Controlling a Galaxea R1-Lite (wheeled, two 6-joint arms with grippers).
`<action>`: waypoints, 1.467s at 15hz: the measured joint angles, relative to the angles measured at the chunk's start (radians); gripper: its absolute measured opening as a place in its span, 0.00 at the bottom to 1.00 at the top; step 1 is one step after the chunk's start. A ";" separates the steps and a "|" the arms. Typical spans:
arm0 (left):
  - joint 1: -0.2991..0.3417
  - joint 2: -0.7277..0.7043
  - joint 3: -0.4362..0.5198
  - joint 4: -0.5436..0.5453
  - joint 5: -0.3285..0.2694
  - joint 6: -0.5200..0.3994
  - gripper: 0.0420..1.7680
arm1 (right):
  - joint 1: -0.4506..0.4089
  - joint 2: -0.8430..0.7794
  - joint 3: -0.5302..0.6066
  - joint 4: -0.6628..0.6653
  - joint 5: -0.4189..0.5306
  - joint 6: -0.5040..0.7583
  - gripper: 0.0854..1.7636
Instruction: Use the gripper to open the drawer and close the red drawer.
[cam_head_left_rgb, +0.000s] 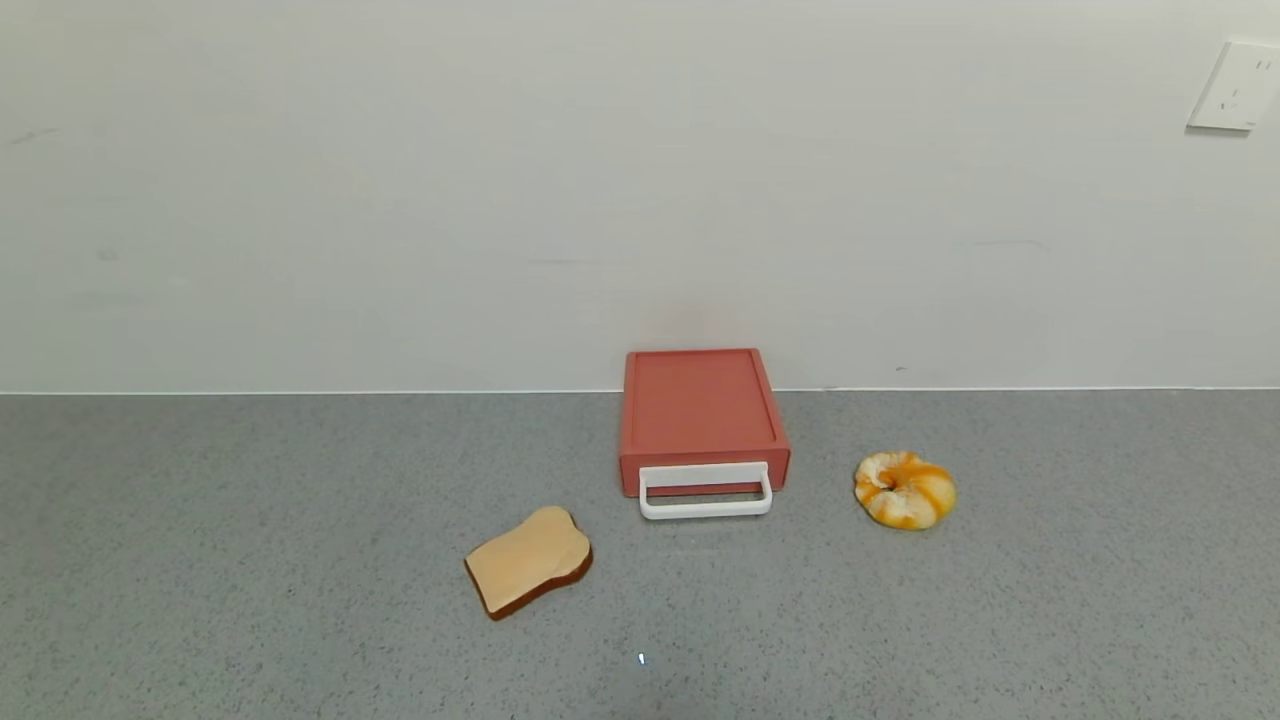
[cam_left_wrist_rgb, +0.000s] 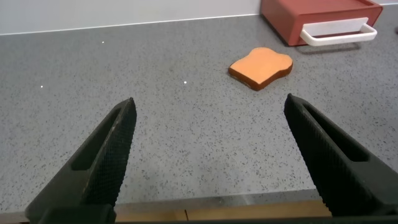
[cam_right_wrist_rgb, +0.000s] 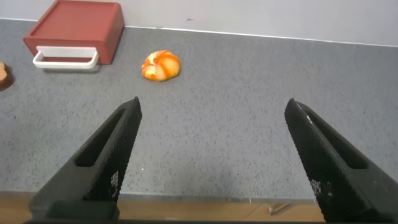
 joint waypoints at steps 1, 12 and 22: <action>0.000 0.000 0.000 -0.001 0.000 0.000 0.97 | 0.000 -0.026 0.013 0.011 -0.001 0.000 0.96; 0.000 0.000 0.000 -0.002 0.003 -0.002 0.97 | 0.031 -0.270 0.191 0.001 -0.008 -0.004 0.96; 0.000 0.000 0.000 -0.003 0.005 -0.003 0.97 | 0.029 -0.298 0.519 -0.429 -0.052 -0.010 0.96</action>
